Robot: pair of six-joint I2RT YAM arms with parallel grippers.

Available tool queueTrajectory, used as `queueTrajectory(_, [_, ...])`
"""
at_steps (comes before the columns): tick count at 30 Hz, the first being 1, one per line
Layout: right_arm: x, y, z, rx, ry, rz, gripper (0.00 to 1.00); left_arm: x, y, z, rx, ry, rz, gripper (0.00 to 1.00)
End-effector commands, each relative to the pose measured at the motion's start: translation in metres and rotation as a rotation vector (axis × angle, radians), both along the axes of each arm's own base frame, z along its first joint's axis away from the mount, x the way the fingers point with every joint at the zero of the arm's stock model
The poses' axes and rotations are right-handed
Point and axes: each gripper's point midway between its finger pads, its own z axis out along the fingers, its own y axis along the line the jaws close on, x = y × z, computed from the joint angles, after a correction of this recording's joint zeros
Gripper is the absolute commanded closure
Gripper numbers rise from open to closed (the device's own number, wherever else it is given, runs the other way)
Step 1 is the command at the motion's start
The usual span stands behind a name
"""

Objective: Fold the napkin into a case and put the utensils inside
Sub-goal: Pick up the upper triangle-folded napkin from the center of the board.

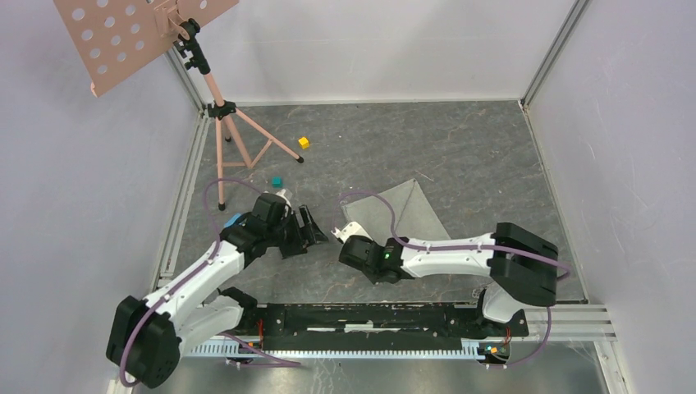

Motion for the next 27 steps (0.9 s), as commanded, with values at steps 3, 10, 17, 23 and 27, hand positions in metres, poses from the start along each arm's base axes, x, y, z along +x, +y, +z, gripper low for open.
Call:
queueTrajectory(3, [0.011,0.018,0.036,0.209,-0.084,0.021,0.99,0.035,-0.053,0.030,-0.331,0.045,0.078,0.15])
queueTrajectory(10, [0.012,0.014,0.046,0.306,-0.078,-0.009,1.00,0.067,-0.083,0.013,-0.400,0.112,0.127,0.15])
queueTrajectory(17, [0.016,0.010,0.055,0.352,-0.085,-0.025,1.00,0.074,-0.100,-0.029,-0.345,0.159,0.144,0.19])
queueTrajectory(23, [0.019,0.007,0.066,0.394,-0.098,-0.039,1.00,0.090,-0.104,-0.054,-0.320,0.147,0.174,0.33])
queueTrajectory(27, [0.021,0.005,0.072,0.409,-0.109,-0.043,1.00,0.096,-0.103,-0.065,-0.288,0.149,0.190,0.40])
